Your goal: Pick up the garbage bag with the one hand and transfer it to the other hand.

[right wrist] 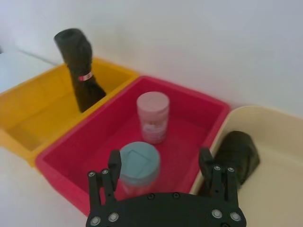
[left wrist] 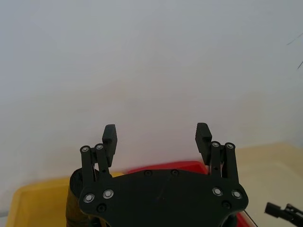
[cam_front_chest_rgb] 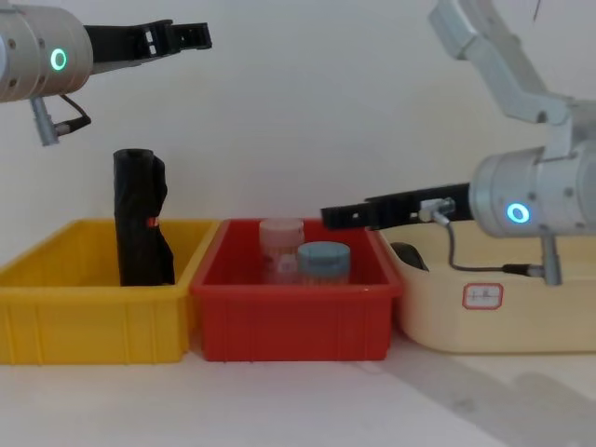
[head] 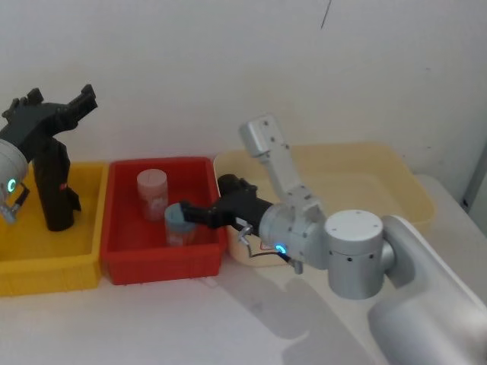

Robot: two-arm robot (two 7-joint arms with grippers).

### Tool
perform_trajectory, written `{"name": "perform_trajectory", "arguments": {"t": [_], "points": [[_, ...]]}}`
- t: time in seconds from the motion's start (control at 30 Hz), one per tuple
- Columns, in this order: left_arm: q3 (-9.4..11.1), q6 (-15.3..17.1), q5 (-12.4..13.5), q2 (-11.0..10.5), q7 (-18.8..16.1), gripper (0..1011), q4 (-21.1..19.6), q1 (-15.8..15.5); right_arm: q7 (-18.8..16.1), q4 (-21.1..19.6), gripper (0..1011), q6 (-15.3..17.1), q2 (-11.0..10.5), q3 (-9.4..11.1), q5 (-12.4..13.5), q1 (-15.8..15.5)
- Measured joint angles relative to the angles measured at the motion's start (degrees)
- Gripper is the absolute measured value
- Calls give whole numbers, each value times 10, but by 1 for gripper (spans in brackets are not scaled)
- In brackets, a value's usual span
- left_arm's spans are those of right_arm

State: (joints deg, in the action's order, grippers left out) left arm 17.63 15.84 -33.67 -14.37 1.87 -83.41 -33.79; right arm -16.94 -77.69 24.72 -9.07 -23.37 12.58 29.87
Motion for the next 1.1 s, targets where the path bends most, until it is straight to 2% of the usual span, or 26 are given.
{"name": "perform_trajectory", "arguments": {"t": [0.4,0.63,1.1], "points": [[0,0,1,0,-2,1001,0,0,-21,44,1004,22,21,-29,-11,33],[0,0,1,0,-2,1000,0,0,-27,66,1004,28,29,-38,-17,50],[0,0,1,0,-2,1000,0,0,-28,117,1004,18,43,-54,-38,76]]}}
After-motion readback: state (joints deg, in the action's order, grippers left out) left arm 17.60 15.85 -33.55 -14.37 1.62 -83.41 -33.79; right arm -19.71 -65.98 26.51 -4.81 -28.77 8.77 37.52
